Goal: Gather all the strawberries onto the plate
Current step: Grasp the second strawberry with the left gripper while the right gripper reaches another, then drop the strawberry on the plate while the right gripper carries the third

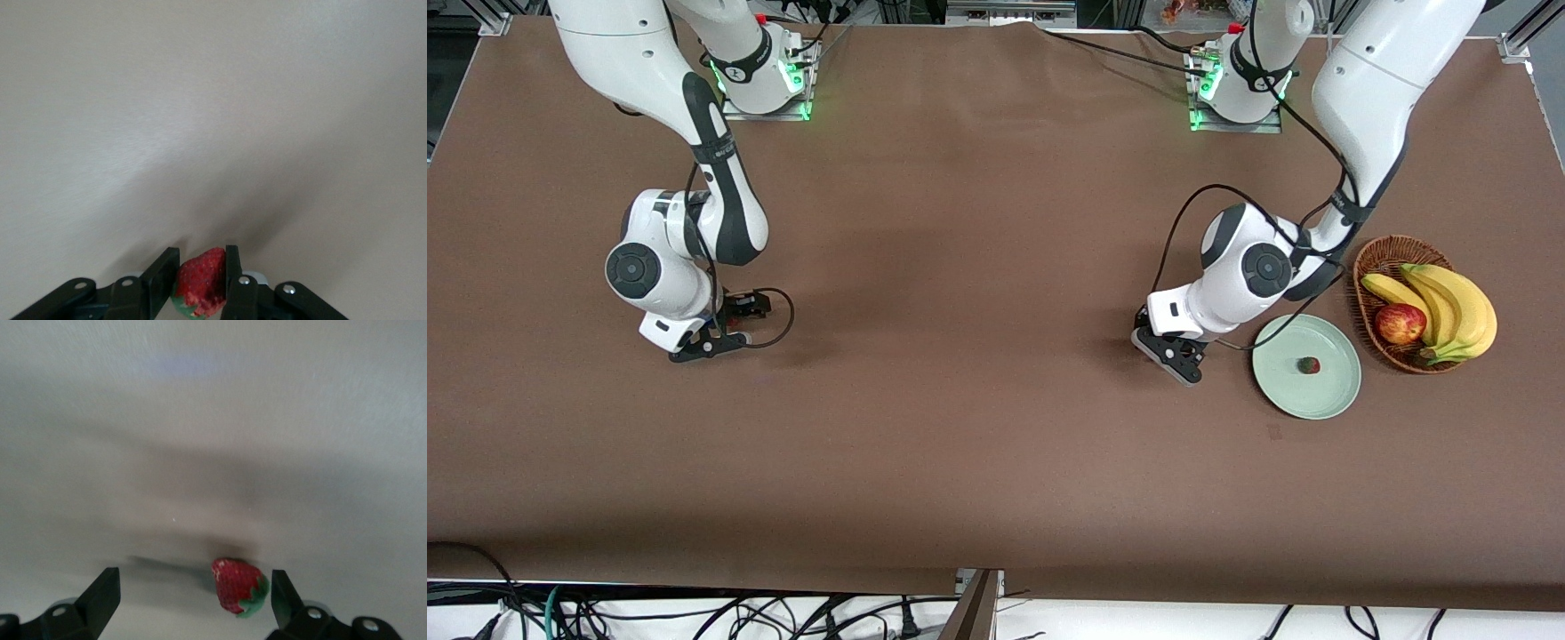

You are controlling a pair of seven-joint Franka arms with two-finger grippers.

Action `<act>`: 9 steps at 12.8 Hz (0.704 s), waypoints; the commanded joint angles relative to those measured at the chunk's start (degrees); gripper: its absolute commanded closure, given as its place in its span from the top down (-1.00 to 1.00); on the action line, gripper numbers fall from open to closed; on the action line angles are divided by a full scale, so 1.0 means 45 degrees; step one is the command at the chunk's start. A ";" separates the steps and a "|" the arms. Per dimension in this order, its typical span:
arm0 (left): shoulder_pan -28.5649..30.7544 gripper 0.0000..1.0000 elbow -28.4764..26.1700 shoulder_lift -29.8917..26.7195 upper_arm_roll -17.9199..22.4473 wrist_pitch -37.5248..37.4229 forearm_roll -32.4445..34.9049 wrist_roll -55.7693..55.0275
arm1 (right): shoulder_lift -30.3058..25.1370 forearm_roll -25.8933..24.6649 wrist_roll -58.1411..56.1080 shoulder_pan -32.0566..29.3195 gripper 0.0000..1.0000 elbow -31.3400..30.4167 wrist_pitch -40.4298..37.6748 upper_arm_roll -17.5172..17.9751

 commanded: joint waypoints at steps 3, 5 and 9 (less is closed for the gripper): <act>0.1490 -1.00 0.1071 -0.1775 -0.0008 -0.4029 0.0269 0.1851 | -0.0420 0.0024 -0.0287 -0.0353 0.78 -0.0471 0.0401 0.0051; 0.2641 -1.00 0.1874 -0.1641 -0.0008 -0.5559 0.0269 0.4075 | -0.0420 0.0063 -0.0365 -0.0353 0.49 -0.0490 0.0401 0.0051; 0.4635 -1.00 0.1858 0.0150 0.0012 -0.4203 0.0269 0.8469 | -0.0322 0.0122 -0.0599 -0.0529 -0.11 -0.0490 0.0420 0.0051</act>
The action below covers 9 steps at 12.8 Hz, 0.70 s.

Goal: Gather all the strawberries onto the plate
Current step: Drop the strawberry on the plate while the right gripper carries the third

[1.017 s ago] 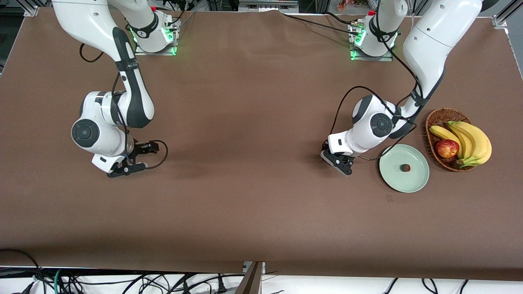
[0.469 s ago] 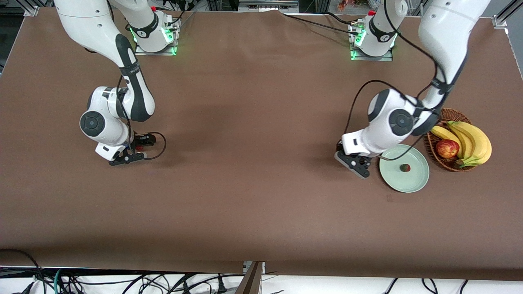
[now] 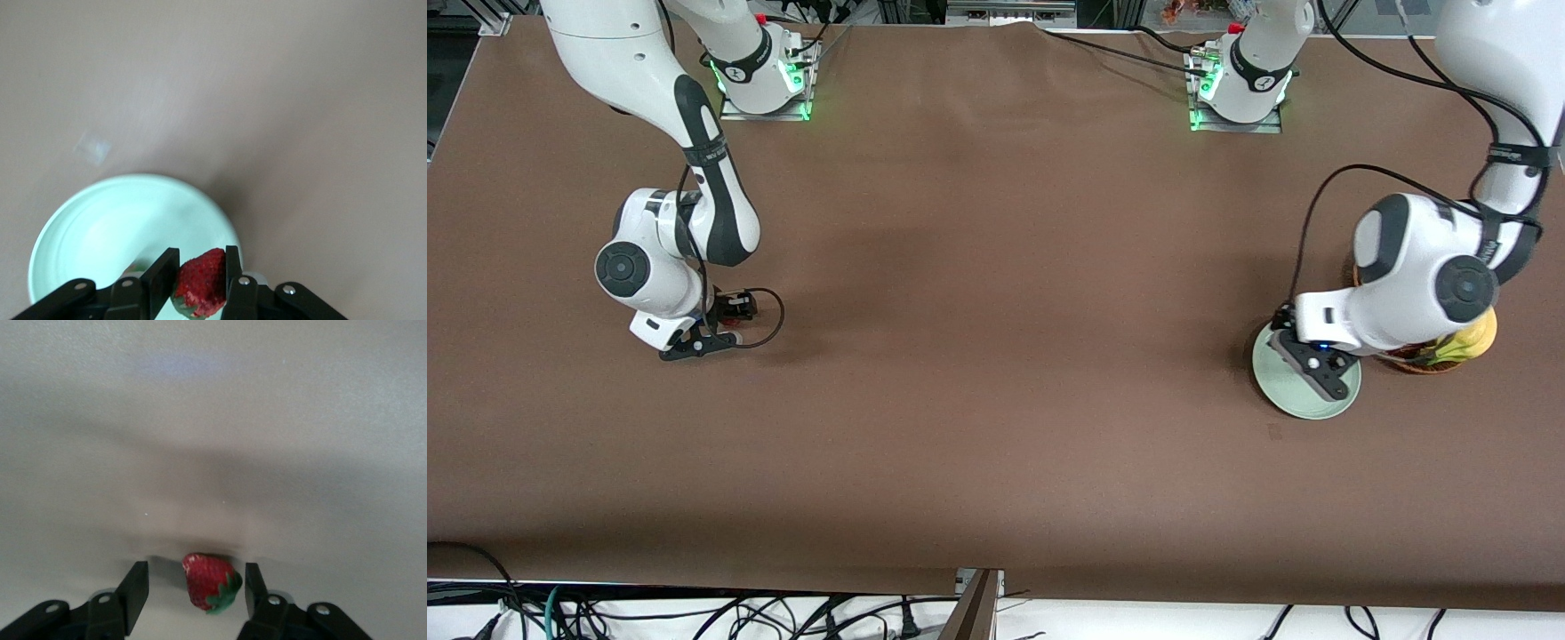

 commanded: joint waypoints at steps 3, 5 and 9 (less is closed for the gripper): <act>0.1183 -1.00 0.0283 0.2446 -0.0256 0.2185 0.0040 0.4173 | -0.0298 0.0411 -0.0640 -0.0213 -0.50 -0.0422 0.0261 0.0066; 0.1125 0.60 0.0303 0.2388 -0.0314 0.2167 0.0040 0.4156 | -0.0317 0.0431 -0.0622 -0.0194 -0.62 -0.0403 0.0242 0.0086; 0.1300 1.00 0.0303 0.2232 -0.0549 0.2069 -0.0018 0.4195 | -0.0454 0.0762 -0.0446 -0.0116 -0.71 0.0200 0.0085 0.0456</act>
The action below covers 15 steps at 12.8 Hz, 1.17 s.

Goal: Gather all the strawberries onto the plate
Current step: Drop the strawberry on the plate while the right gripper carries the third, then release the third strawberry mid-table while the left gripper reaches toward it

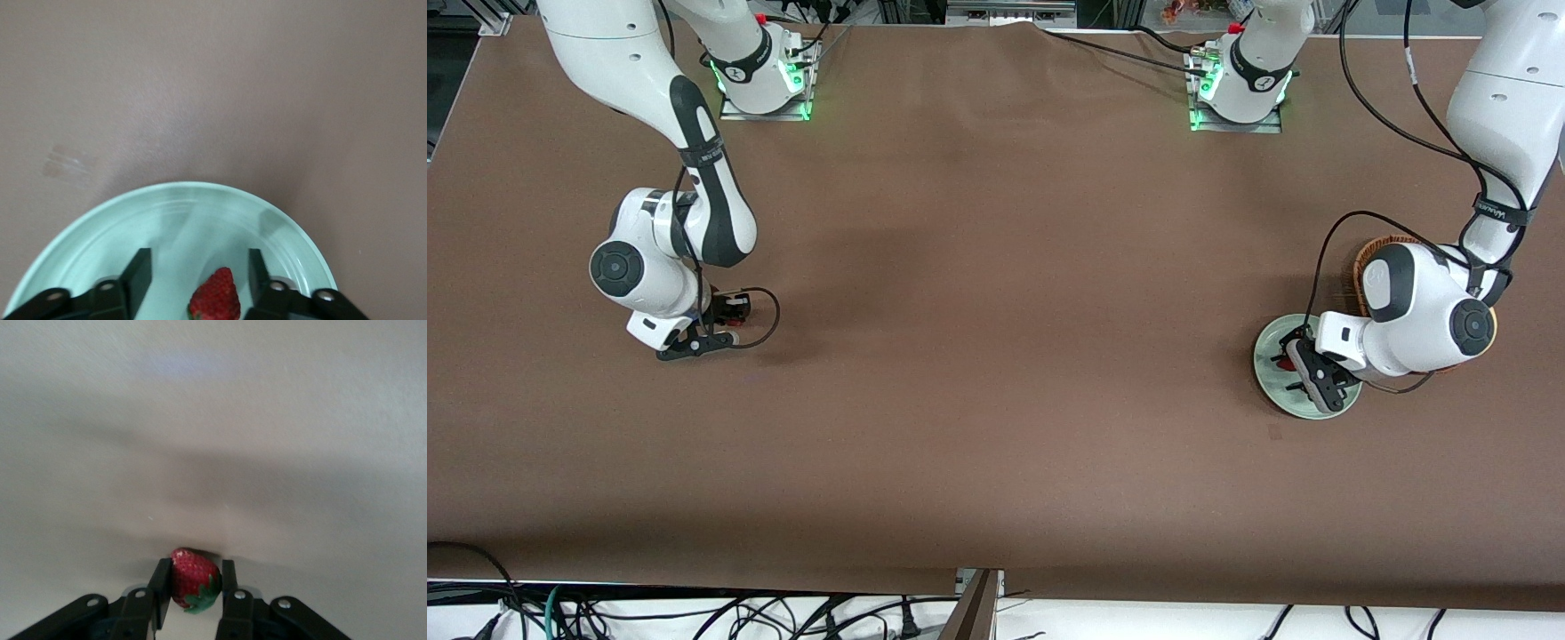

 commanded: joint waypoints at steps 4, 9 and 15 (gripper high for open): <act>0.0153 1.00 0.0286 -0.1244 -0.0208 -0.1558 -0.0578 0.0134 | -0.0005 0.0341 0.2529 0.0229 -0.71 0.2508 -0.0752 0.1753; 0.0193 1.00 0.3484 -0.1443 -0.0208 -0.6028 -0.1247 -0.1832 | 0.1575 0.0341 0.7412 0.1416 -0.70 0.6200 -0.1867 0.3085; -0.0742 1.00 0.4915 -0.1695 -0.1104 -0.8105 -0.1091 -0.7022 | 0.5696 0.0302 1.2414 0.2807 -0.70 1.1651 -0.1032 0.4527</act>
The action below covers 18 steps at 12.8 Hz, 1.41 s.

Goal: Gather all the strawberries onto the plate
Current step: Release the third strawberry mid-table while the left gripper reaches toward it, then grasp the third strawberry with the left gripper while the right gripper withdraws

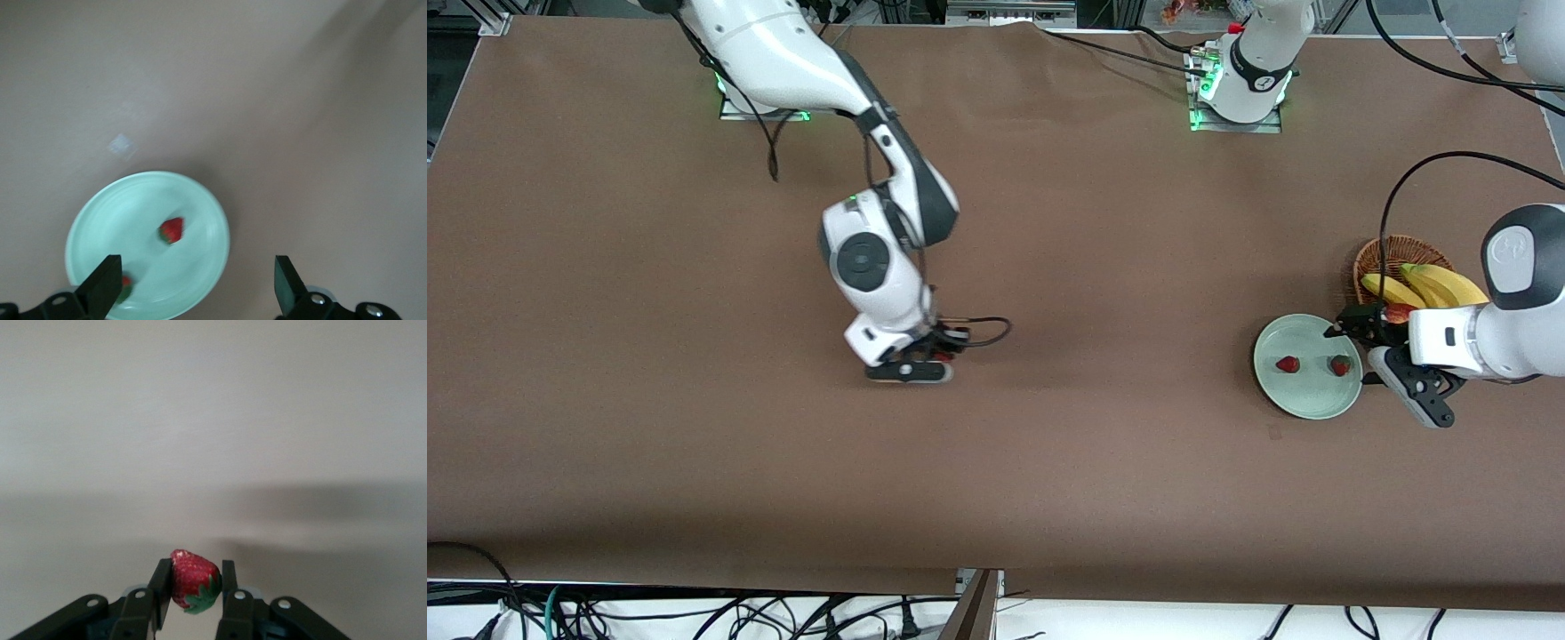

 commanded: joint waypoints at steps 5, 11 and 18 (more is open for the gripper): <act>-0.2433 1.00 0.0624 -0.0350 -0.0316 -0.0820 0.0000 -0.5754 | 0.2396 0.0104 0.4537 0.1599 -0.67 0.2194 0.3212 0.0776; -0.3919 1.00 0.0566 -0.0252 -0.0257 -0.0683 0.0097 -0.8119 | 0.2633 0.0084 0.6753 0.1954 0.51 0.2233 0.4901 0.1108; -0.4253 1.00 0.0390 -0.0174 -0.0257 -0.0449 0.0606 -0.8376 | 0.1717 -0.0228 0.3849 0.0882 0.97 0.2233 0.1666 0.0776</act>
